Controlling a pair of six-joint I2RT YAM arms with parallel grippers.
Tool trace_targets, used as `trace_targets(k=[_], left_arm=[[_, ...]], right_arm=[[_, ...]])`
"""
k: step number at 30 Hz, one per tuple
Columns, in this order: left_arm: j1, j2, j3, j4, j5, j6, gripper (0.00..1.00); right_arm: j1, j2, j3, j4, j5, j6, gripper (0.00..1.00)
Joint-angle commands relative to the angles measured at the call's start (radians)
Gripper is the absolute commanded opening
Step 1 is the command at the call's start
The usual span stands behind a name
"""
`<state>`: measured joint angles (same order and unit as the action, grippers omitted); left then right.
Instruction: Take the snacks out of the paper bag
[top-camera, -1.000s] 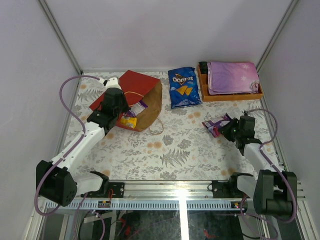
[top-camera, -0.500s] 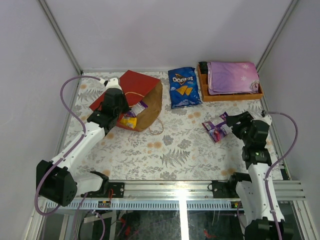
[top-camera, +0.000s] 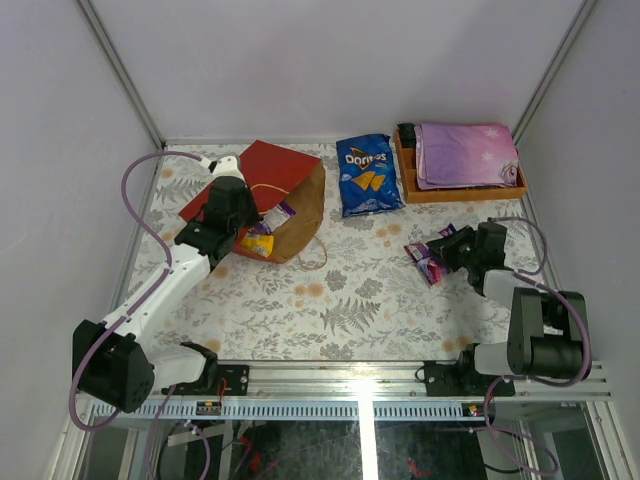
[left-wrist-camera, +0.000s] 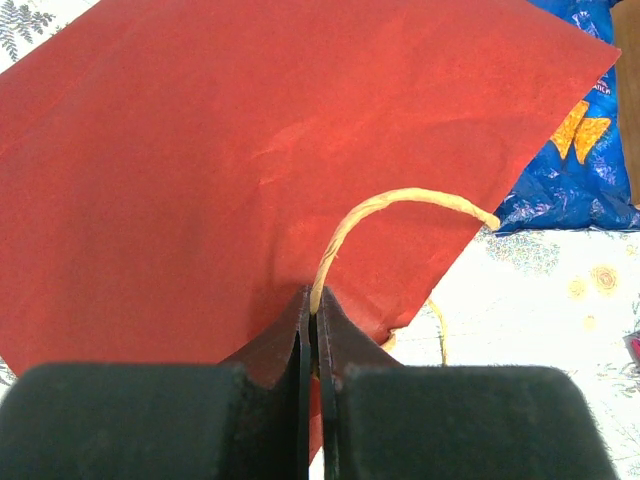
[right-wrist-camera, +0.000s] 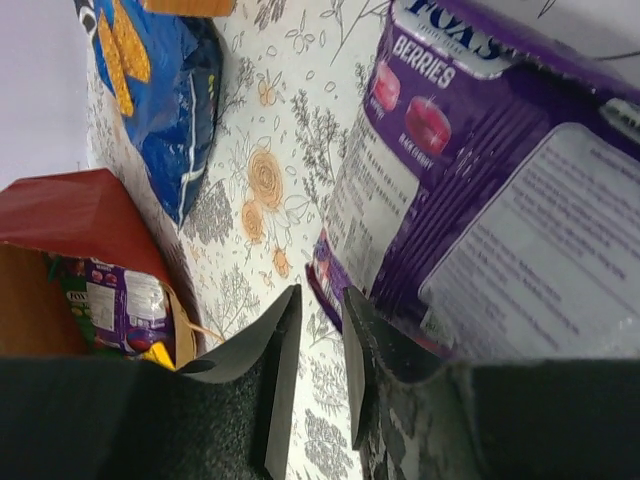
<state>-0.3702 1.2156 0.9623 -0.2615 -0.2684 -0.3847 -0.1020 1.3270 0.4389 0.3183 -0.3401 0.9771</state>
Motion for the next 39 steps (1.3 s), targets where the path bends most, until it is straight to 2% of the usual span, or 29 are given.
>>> trace_targets(k=[1,6,15,20,23,25,27,30,36,39], left_arm=[[-0.004,0.001,-0.007,0.016,-0.002,0.015,0.0],[-0.004,-0.017,-0.005,-0.001,-0.024,0.028,0.0],[-0.004,-0.007,0.007,-0.005,-0.032,0.033,0.0],[-0.004,0.038,0.037,-0.005,0.003,0.034,0.0],[-0.005,0.068,0.055,-0.009,0.014,0.035,0.0],[-0.004,0.084,0.069,-0.016,0.022,0.034,0.0],[-0.005,0.094,0.083,-0.029,0.034,0.039,0.0],[-0.006,0.098,0.103,-0.051,0.015,0.056,0.0],[-0.006,0.108,0.132,-0.059,0.028,0.059,0.0],[-0.008,0.114,0.14,-0.069,0.031,0.055,0.0]], right_arm=[[0.006,0.107,-0.016,0.227,-0.01,0.064,0.3],[-0.041,0.212,-0.013,0.315,0.012,0.09,0.31],[-0.222,0.304,0.013,0.351,-0.018,0.066,0.29],[-0.257,0.395,0.103,0.369,-0.003,0.046,0.29],[-0.275,0.504,0.222,0.364,-0.059,0.027,0.29],[-0.291,0.588,0.3,0.365,-0.15,0.028,0.29],[-0.313,0.668,0.339,0.439,-0.238,0.071,0.27],[-0.349,0.74,0.343,0.568,-0.275,0.154,0.24],[-0.379,0.765,0.365,0.636,-0.275,0.177,0.24],[-0.381,0.685,0.333,0.676,-0.257,0.197,0.31]])
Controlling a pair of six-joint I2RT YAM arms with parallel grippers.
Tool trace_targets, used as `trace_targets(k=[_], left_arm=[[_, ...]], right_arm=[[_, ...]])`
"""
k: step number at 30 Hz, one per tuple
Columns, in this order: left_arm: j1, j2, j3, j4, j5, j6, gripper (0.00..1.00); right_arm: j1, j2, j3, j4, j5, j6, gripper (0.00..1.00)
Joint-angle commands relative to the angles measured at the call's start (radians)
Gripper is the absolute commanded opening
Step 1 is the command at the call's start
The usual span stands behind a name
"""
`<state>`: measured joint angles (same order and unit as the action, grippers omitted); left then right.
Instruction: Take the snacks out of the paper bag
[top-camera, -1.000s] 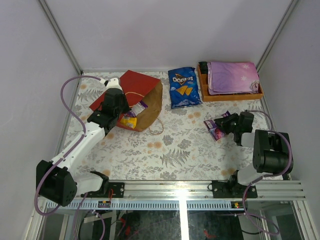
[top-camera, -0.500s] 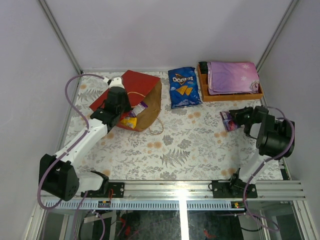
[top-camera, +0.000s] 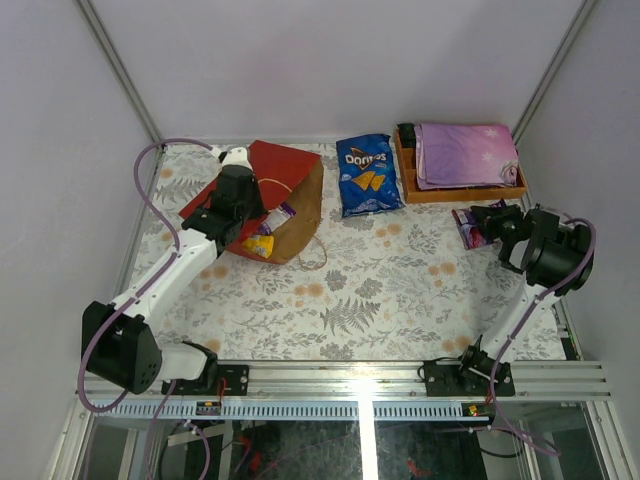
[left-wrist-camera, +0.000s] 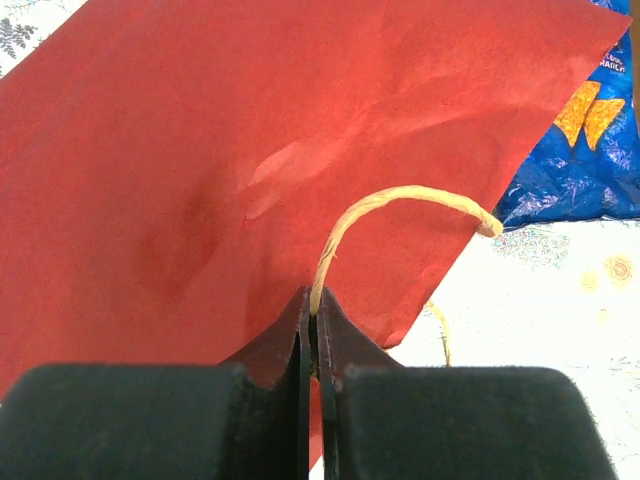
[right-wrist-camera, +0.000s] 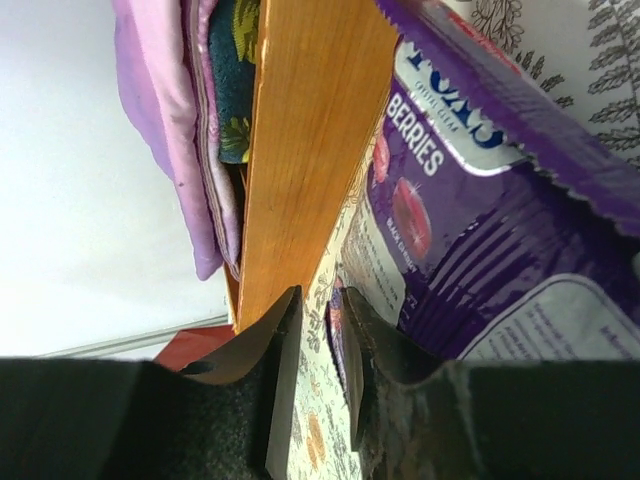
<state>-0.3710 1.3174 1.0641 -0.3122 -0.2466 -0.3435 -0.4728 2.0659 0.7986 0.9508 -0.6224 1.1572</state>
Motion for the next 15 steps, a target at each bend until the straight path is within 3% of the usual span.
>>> trace_targets(k=[1,6,10,15], left_arm=[[-0.007,0.011,0.037,-0.019,0.007,0.013,0.0],[-0.01,-0.014,0.018,-0.019,0.011,0.007,0.0],[-0.014,-0.017,0.012,-0.01,0.024,-0.002,0.0],[-0.021,-0.022,0.013,-0.004,0.043,-0.013,0.0]], right_arm=[[-0.01,-0.094,-0.044,0.042,0.041,0.012,0.35],[-0.01,-0.328,-0.095,-0.093,0.097,-0.077,0.59],[-0.009,-0.44,-0.131,-0.246,0.114,-0.131,0.62],[-0.006,-0.444,-0.191,-0.321,0.179,-0.157,0.62]])
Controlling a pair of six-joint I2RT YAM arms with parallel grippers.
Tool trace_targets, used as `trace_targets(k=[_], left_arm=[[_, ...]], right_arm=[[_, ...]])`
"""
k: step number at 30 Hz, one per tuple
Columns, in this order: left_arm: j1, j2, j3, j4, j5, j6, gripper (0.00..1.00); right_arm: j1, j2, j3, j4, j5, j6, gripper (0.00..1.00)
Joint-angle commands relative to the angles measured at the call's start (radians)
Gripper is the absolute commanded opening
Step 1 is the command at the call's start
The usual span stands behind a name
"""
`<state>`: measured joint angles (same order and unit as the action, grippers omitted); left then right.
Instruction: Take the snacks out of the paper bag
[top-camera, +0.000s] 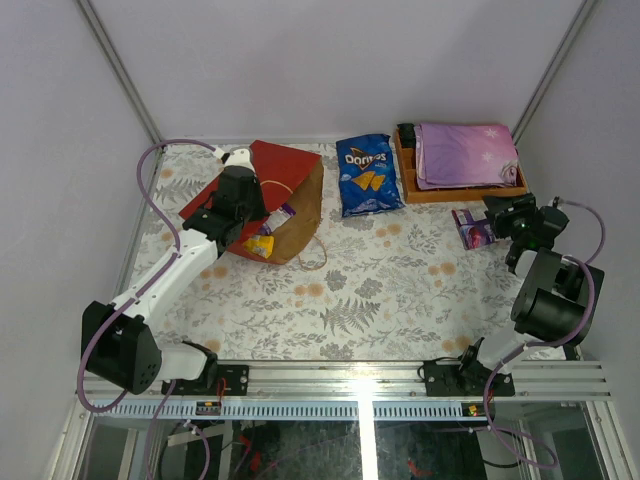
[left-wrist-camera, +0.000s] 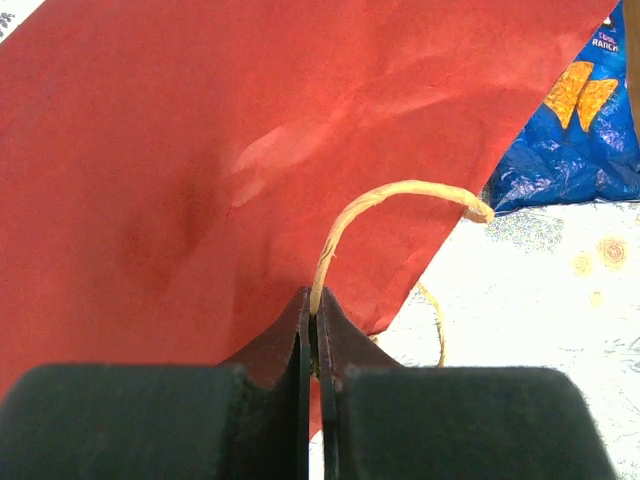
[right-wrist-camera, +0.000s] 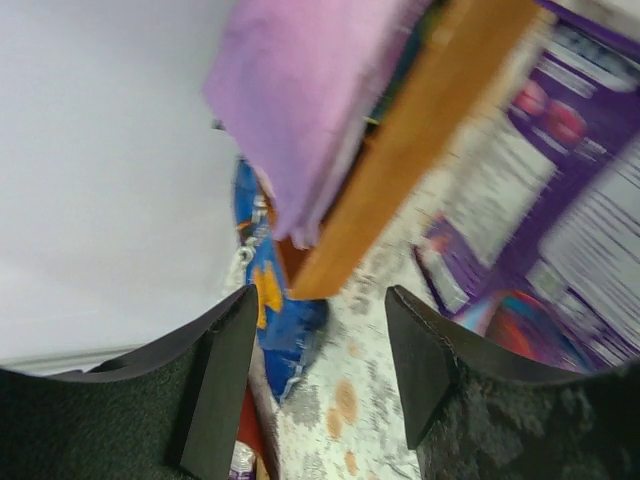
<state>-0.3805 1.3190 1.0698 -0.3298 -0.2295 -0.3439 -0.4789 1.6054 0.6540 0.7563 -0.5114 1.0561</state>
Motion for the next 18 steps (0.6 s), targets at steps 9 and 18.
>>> trace_targets(k=[9,18], left_arm=[[-0.02,-0.021,0.005,0.02,0.032,-0.018,0.0],[-0.021,-0.028,0.003,0.008,0.018,-0.009,0.0]], right_arm=[[0.0,0.28,-0.047,0.095,0.034,0.059,0.61],[-0.003,0.353,-0.061,0.143,0.128,0.136,0.61]])
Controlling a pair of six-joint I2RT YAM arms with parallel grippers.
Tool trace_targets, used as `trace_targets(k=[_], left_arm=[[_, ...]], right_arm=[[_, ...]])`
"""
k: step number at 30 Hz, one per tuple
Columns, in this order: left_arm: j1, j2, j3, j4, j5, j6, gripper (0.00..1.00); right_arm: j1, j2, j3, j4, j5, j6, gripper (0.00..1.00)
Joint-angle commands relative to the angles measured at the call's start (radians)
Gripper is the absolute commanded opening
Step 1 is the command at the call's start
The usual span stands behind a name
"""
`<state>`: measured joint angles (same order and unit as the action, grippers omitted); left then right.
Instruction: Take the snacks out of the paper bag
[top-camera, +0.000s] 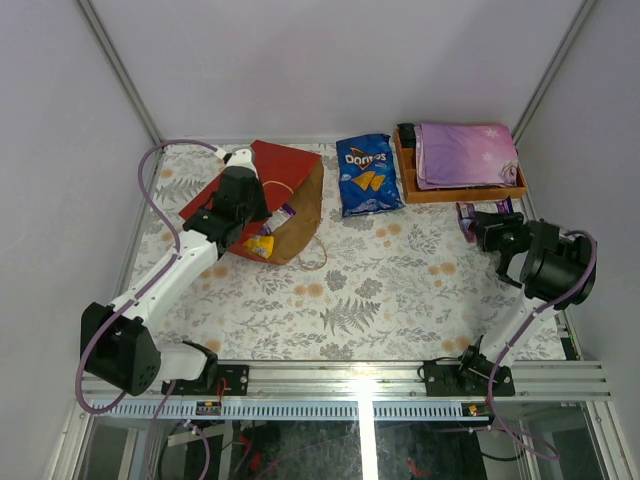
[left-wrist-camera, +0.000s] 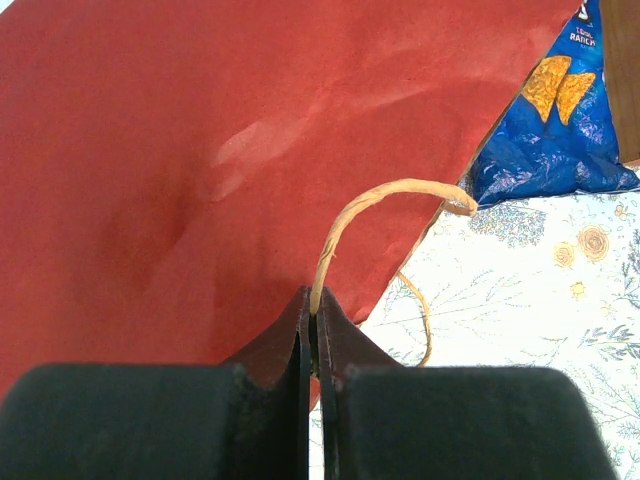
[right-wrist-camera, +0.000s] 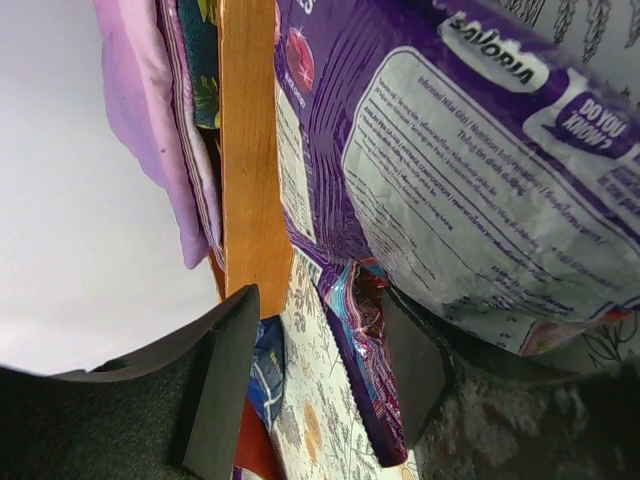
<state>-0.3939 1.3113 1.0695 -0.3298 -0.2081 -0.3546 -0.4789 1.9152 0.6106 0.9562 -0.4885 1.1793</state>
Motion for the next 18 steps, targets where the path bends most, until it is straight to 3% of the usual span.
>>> trace_targets(k=[1,11,18], left_arm=[[-0.008,-0.021,0.003,0.006,-0.004,0.003,0.0],[-0.008,-0.022,0.01,0.002,-0.002,0.006,0.0],[-0.009,-0.019,0.013,0.002,-0.001,0.005,0.0]], right_arm=[[-0.005,0.041,-0.015,-0.058,0.111,0.021,0.61],[-0.07,-0.033,0.035,-0.175,0.108,-0.027,0.61],[-0.065,-0.077,0.062,-0.166,0.038,-0.06,0.58]])
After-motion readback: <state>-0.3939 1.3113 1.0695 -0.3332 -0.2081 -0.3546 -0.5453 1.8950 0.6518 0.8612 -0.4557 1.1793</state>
